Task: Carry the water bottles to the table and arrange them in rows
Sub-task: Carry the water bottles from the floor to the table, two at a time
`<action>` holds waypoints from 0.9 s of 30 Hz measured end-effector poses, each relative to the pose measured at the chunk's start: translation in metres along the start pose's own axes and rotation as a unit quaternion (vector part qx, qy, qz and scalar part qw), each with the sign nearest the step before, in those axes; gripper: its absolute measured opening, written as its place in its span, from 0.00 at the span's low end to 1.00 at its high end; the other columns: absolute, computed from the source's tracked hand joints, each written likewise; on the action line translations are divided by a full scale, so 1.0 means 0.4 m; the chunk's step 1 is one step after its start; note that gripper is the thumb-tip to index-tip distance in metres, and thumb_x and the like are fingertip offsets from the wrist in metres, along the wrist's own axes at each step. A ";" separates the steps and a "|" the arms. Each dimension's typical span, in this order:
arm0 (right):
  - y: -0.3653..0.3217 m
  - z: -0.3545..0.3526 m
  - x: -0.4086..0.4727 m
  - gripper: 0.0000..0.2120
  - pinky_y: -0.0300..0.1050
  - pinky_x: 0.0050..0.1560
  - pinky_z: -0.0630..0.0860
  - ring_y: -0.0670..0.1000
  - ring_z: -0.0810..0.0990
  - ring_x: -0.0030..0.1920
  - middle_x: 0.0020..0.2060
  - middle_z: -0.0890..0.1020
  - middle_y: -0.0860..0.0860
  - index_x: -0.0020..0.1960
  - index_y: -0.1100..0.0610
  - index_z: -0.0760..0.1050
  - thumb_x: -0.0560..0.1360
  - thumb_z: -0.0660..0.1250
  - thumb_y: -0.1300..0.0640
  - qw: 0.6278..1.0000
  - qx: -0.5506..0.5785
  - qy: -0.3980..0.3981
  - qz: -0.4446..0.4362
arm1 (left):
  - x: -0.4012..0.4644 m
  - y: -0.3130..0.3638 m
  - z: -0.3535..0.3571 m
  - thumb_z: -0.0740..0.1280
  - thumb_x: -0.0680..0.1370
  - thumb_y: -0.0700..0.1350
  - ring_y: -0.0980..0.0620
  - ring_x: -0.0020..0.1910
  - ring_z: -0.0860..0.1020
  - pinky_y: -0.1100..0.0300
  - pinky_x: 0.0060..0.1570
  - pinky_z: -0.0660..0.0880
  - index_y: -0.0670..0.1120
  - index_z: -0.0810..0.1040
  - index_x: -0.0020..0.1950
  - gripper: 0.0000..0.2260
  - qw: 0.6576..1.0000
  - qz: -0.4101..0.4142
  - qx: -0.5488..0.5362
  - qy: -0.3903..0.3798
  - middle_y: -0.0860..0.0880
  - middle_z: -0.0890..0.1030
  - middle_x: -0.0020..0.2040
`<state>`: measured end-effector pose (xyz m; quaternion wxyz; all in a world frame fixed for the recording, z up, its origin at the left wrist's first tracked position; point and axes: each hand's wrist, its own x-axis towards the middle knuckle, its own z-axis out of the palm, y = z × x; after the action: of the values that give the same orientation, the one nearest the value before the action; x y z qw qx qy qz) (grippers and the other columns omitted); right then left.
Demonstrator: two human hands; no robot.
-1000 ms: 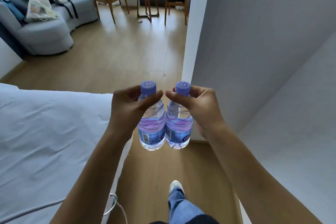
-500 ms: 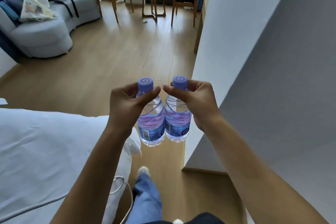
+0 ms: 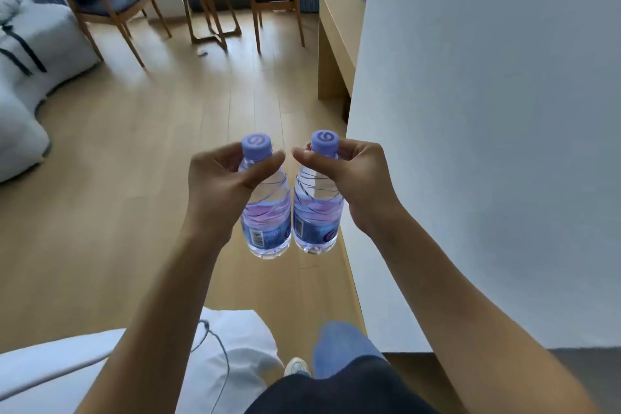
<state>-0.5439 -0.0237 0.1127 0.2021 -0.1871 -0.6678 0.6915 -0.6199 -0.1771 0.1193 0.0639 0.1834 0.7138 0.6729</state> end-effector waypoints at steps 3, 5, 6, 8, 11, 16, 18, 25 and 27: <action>0.013 0.019 0.119 0.05 0.33 0.36 0.77 0.46 0.85 0.36 0.35 0.86 0.47 0.36 0.44 0.85 0.66 0.81 0.50 1.000 0.007 0.022 0.011 | 0.134 -0.032 0.007 0.79 0.69 0.43 0.57 0.34 0.79 0.65 0.39 0.78 0.55 0.86 0.39 0.06 1.000 -0.006 -0.007 -0.020 0.54 0.85 0.36; 0.027 0.025 0.210 0.05 0.33 0.37 0.78 0.46 0.85 0.36 0.35 0.86 0.47 0.36 0.45 0.85 0.66 0.81 0.51 0.999 0.005 0.039 0.019 | 0.230 -0.057 0.023 0.79 0.69 0.43 0.58 0.34 0.79 0.66 0.37 0.77 0.55 0.86 0.39 0.07 1.000 -0.010 -0.008 -0.029 0.54 0.85 0.36; 0.035 0.027 0.260 0.05 0.33 0.37 0.78 0.46 0.85 0.36 0.35 0.86 0.48 0.36 0.46 0.85 0.66 0.81 0.51 0.999 0.005 0.046 0.023 | 0.280 -0.069 0.033 0.79 0.69 0.43 0.58 0.34 0.79 0.66 0.37 0.77 0.55 0.86 0.39 0.06 0.999 -0.012 -0.010 -0.032 0.54 0.85 0.36; 0.047 0.030 0.368 0.05 0.34 0.38 0.78 0.46 0.84 0.36 0.35 0.86 0.48 0.38 0.49 0.85 0.66 0.81 0.52 0.998 0.003 0.052 0.028 | 0.389 -0.096 0.058 0.79 0.68 0.43 0.57 0.34 0.78 0.66 0.37 0.77 0.54 0.86 0.38 0.06 0.999 -0.010 -0.010 -0.037 0.53 0.84 0.36; 0.052 0.033 0.545 0.06 0.35 0.40 0.79 0.47 0.84 0.35 0.35 0.86 0.50 0.39 0.53 0.86 0.66 0.81 0.53 0.999 0.002 0.048 0.021 | 0.557 -0.125 0.098 0.79 0.68 0.43 0.56 0.35 0.77 0.66 0.39 0.77 0.53 0.86 0.38 0.06 0.999 0.003 -0.005 -0.045 0.49 0.83 0.36; 0.038 0.041 0.843 0.06 0.38 0.43 0.81 0.46 0.85 0.38 0.36 0.86 0.45 0.38 0.44 0.84 0.65 0.80 0.45 0.997 -0.050 0.060 -0.002 | 0.840 -0.142 0.152 0.79 0.68 0.43 0.57 0.35 0.79 0.67 0.39 0.78 0.57 0.86 0.38 0.08 0.999 0.020 -0.005 -0.044 0.53 0.85 0.36; 0.032 0.041 0.949 0.05 0.40 0.44 0.81 0.47 0.85 0.39 0.36 0.86 0.44 0.37 0.41 0.84 0.65 0.79 0.44 0.997 -0.048 0.058 -0.011 | 0.943 -0.145 0.171 0.79 0.69 0.43 0.57 0.35 0.80 0.66 0.39 0.78 0.57 0.86 0.39 0.08 0.999 0.031 -0.005 -0.044 0.53 0.85 0.37; 0.050 0.039 1.248 0.07 0.45 0.46 0.83 0.48 0.85 0.38 0.36 0.86 0.48 0.39 0.44 0.85 0.64 0.80 0.44 0.995 -0.030 0.090 0.000 | 1.260 -0.206 0.238 0.79 0.68 0.45 0.58 0.34 0.79 0.67 0.38 0.77 0.55 0.86 0.39 0.06 0.999 0.022 -0.001 -0.043 0.54 0.85 0.36; 0.060 0.032 1.329 0.08 0.47 0.45 0.83 0.49 0.84 0.37 0.36 0.86 0.52 0.40 0.50 0.86 0.66 0.80 0.48 0.994 -0.026 0.110 0.004 | 1.350 -0.231 0.266 0.79 0.68 0.45 0.59 0.33 0.79 0.68 0.37 0.76 0.55 0.86 0.39 0.05 0.998 0.020 -0.005 -0.057 0.54 0.85 0.36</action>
<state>-1.0025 0.2461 0.0952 0.2668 -0.2700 -0.6583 0.6500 -1.0996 0.1079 0.1031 0.0924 0.2352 0.7016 0.6662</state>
